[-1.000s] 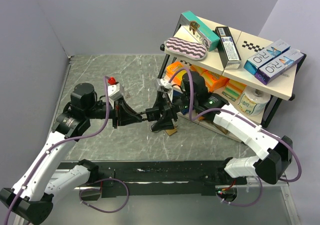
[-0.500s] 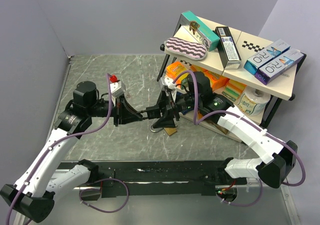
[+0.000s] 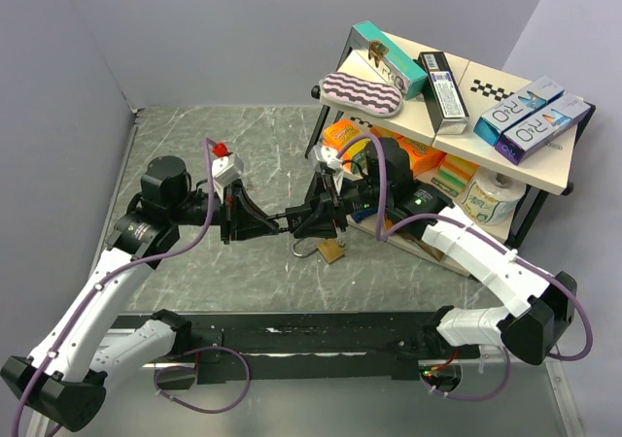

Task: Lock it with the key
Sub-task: Lock the lock.

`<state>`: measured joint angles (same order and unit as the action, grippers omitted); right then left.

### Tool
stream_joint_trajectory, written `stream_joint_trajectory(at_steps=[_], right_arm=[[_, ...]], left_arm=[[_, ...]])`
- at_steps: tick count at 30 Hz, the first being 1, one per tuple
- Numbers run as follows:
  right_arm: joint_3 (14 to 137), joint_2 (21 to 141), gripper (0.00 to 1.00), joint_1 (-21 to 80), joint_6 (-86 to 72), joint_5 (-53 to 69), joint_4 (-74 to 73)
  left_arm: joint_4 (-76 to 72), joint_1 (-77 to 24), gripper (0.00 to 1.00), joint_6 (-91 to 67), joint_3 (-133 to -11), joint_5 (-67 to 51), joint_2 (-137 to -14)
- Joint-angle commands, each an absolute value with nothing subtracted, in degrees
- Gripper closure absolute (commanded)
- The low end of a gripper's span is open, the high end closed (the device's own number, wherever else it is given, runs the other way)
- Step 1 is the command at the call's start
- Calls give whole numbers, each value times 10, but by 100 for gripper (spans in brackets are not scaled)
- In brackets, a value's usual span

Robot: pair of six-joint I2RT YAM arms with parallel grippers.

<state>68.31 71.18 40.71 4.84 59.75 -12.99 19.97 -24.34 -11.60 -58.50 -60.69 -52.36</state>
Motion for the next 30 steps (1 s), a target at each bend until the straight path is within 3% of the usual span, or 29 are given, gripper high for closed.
stream_joint_trajectory(at_steps=[1, 6, 14, 30], right_arm=[[683, 718, 82, 417, 11, 653, -84], [683, 725, 100, 424, -34, 684, -61], [684, 746, 100, 444, -100, 690, -9], [686, 765, 100, 498, -63, 618, -3]], left_arm=[[119, -245, 99, -119, -603, -603, -525], [102, -261, 99, -106, -592, -568, -519], [40, -310, 99, -120, -574, -515, -525], [-106, -351, 99, -257, -566, -513, -577]])
